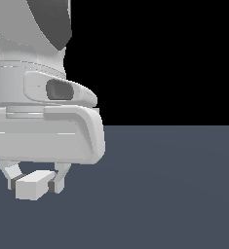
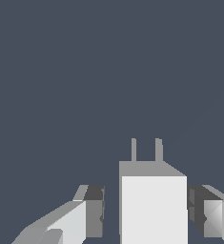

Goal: Plug the charger into the wall socket.

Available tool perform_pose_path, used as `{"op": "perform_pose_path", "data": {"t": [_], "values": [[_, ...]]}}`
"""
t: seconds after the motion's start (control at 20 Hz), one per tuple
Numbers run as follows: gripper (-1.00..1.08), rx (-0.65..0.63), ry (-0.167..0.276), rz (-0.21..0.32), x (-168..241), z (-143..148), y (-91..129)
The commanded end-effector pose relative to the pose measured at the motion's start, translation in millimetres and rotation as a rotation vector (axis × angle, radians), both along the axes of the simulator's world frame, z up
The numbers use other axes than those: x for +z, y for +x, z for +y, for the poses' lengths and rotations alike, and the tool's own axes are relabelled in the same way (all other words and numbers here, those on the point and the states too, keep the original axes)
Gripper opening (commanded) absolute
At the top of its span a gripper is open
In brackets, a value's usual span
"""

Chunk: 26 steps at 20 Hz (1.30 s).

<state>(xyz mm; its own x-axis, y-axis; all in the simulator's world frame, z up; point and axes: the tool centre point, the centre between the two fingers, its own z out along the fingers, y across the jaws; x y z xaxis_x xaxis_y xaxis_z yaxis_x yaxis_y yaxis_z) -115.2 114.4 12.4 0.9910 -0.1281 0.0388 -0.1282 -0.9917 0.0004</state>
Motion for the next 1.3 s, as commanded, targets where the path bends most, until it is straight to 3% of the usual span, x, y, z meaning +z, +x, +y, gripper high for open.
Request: {"op": "perform_pose_path", "data": {"t": [0.0, 0.7, 1.25], "values": [[-1.0, 0.0, 0.0, -0.001, -1, 0, 0], [-1.0, 0.007, 0.0, -0.001, 4, -2, 6], [-1.0, 0.072, 0.0, -0.001, 41, -14, 54]]}}
